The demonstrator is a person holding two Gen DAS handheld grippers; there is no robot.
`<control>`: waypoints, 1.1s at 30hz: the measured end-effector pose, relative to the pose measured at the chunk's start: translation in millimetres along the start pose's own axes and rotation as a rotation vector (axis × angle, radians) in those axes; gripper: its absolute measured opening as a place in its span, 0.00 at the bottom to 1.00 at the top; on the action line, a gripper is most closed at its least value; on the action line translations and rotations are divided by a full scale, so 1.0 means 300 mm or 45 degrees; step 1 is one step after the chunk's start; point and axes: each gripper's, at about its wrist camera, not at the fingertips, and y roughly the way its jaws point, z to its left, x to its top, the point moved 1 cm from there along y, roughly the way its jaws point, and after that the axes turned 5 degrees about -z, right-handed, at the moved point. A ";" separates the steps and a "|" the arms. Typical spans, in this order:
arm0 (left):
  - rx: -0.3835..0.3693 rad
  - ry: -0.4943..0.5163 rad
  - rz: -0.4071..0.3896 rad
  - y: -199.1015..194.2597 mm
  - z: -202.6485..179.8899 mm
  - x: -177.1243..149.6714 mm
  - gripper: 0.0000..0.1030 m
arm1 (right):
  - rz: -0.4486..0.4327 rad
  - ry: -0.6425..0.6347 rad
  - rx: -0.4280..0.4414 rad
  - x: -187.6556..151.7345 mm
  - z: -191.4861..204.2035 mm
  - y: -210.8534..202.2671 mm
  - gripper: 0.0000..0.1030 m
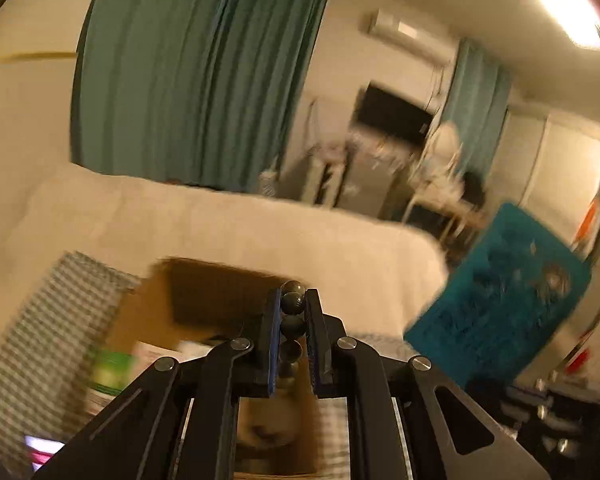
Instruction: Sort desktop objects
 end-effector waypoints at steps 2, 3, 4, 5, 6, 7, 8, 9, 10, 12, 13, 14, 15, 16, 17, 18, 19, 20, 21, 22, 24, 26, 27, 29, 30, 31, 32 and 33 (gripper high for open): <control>0.042 0.021 0.044 0.043 0.066 -0.007 0.11 | 0.040 -0.006 0.007 0.027 0.048 0.119 0.06; 0.050 0.017 0.071 0.068 0.097 -0.013 0.11 | 0.066 -0.007 -0.002 0.032 0.058 0.173 0.07; 0.053 0.011 0.091 0.088 0.120 -0.023 0.11 | 0.110 0.000 -0.009 0.029 0.068 0.247 0.07; 0.048 0.005 0.112 0.112 0.143 -0.035 0.11 | 0.137 0.009 -0.014 0.025 0.071 0.291 0.07; 0.029 0.002 0.126 0.138 0.161 -0.050 0.11 | 0.163 0.014 -0.022 0.018 0.076 0.334 0.07; 0.013 0.007 0.135 0.148 0.173 -0.063 0.11 | 0.176 0.021 -0.031 0.012 0.080 0.370 0.07; 0.004 0.021 0.130 0.155 0.181 -0.078 0.13 | 0.177 0.034 -0.028 0.006 0.075 0.386 0.07; 0.002 0.036 0.125 0.152 0.185 -0.094 0.19 | 0.183 0.047 -0.028 0.003 0.069 0.399 0.15; 0.006 0.064 0.120 0.157 0.176 -0.107 0.27 | 0.186 0.059 -0.055 -0.003 0.059 0.403 0.26; 0.036 0.103 0.110 0.151 0.162 -0.123 0.91 | 0.138 0.068 -0.130 -0.016 0.013 0.371 0.75; 0.046 0.107 0.095 0.135 0.155 -0.129 0.98 | 0.097 0.060 -0.172 -0.020 -0.002 0.334 0.75; 0.042 0.098 0.048 0.110 0.144 -0.135 0.99 | 0.083 0.055 -0.194 -0.025 0.002 0.300 0.75; 0.032 0.087 0.024 0.089 0.133 -0.137 1.00 | 0.073 0.054 -0.216 -0.022 -0.016 0.277 0.75; 0.019 0.076 0.015 0.071 0.121 -0.133 1.00 | 0.046 0.055 -0.251 -0.025 -0.034 0.229 0.75; 0.002 0.067 0.019 0.049 0.097 -0.135 1.00 | 0.019 0.058 -0.282 -0.031 -0.046 0.191 0.76; -0.001 0.064 0.020 0.034 0.078 -0.135 1.00 | -0.005 0.059 -0.317 -0.033 -0.055 0.151 0.81; 0.002 0.064 0.017 0.019 0.059 -0.135 1.00 | -0.039 0.063 -0.363 -0.045 -0.074 0.100 0.85; 0.003 0.064 0.012 0.003 0.036 -0.135 1.00 | -0.065 0.072 -0.397 -0.048 -0.093 0.073 0.94; 0.001 0.065 0.009 -0.008 0.018 -0.141 1.00 | -0.090 0.085 -0.431 -0.054 -0.110 0.049 1.00; -0.003 0.062 0.012 -0.019 -0.004 -0.152 1.00 | -0.115 0.104 -0.459 -0.079 -0.139 0.016 1.00; -0.024 0.049 0.040 -0.028 -0.044 -0.191 1.00 | -0.139 0.128 -0.493 -0.117 -0.167 -0.011 1.00; 0.004 0.056 0.068 -0.023 -0.074 -0.233 1.00 | -0.142 0.150 -0.559 -0.174 -0.215 -0.018 1.00; 0.021 0.068 0.080 -0.021 -0.089 -0.256 1.00 | -0.098 0.161 -0.583 -0.203 -0.235 -0.008 1.00; 0.017 0.106 0.100 -0.021 -0.117 -0.299 1.00 | -0.008 0.204 -0.602 -0.270 -0.278 0.017 0.99; 0.019 0.120 0.106 -0.021 -0.123 -0.314 1.00 | 0.002 0.226 -0.602 -0.293 -0.295 0.013 0.99; 0.025 0.136 0.111 -0.021 -0.130 -0.329 1.00 | -0.009 0.248 -0.616 -0.314 -0.313 0.004 0.99; 0.030 0.151 0.118 -0.022 -0.140 -0.346 1.00 | -0.019 0.261 -0.624 -0.322 -0.318 -0.005 0.99; 0.031 0.152 0.125 -0.020 -0.142 -0.358 1.00 | -0.025 0.273 -0.623 -0.329 -0.315 -0.013 0.99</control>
